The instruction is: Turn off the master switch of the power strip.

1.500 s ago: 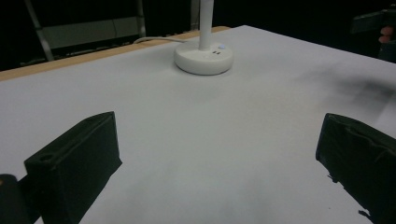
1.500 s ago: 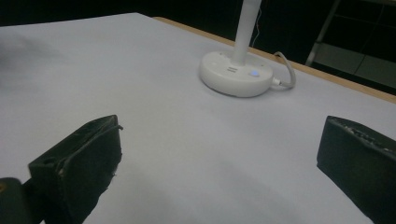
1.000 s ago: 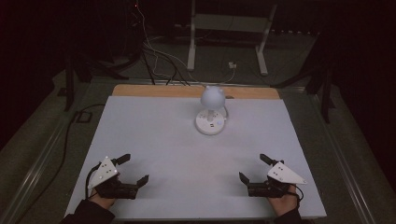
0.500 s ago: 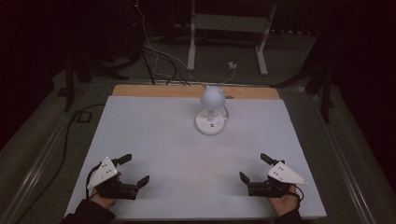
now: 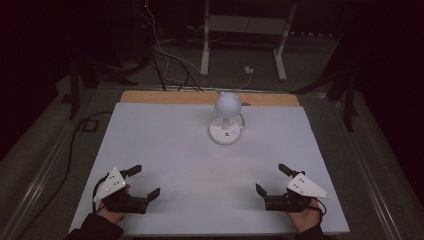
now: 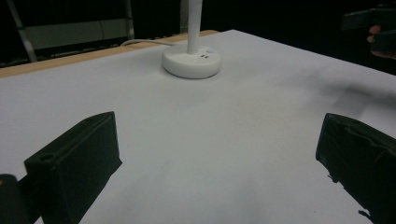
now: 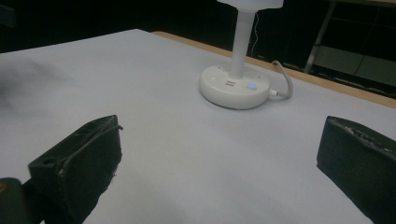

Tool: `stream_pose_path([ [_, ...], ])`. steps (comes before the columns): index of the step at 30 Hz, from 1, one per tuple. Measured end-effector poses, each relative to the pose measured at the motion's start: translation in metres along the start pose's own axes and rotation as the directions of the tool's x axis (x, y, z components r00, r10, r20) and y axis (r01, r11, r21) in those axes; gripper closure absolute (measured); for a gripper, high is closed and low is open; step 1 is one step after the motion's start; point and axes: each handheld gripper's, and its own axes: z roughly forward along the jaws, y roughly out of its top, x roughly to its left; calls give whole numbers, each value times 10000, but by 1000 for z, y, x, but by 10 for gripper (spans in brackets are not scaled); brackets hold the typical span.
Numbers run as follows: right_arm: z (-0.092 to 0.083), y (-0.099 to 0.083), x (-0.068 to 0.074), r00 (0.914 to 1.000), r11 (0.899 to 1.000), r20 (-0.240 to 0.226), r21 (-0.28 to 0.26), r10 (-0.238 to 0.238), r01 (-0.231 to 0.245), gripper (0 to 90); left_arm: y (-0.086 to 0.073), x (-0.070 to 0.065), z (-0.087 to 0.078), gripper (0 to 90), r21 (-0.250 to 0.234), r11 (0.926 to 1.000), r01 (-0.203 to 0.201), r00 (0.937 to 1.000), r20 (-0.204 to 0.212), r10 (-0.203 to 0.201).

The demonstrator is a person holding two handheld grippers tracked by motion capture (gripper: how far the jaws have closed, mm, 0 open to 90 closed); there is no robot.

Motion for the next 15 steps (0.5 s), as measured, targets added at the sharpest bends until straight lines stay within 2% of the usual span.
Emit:
stream_pose_path([
  [10, -1, 15, -2, 9989, 9987, -94, -235, 461, -463, 0, 0, 0, 1, 3, -31, 10000, -14, 10000, 26, 14],
  [15, 2, 25, -3, 9995, 9991, -73, -274, 307, -309, 0, 0, -1, 1, 3, 10, 10000, -51, 10000, 41, 51],
])
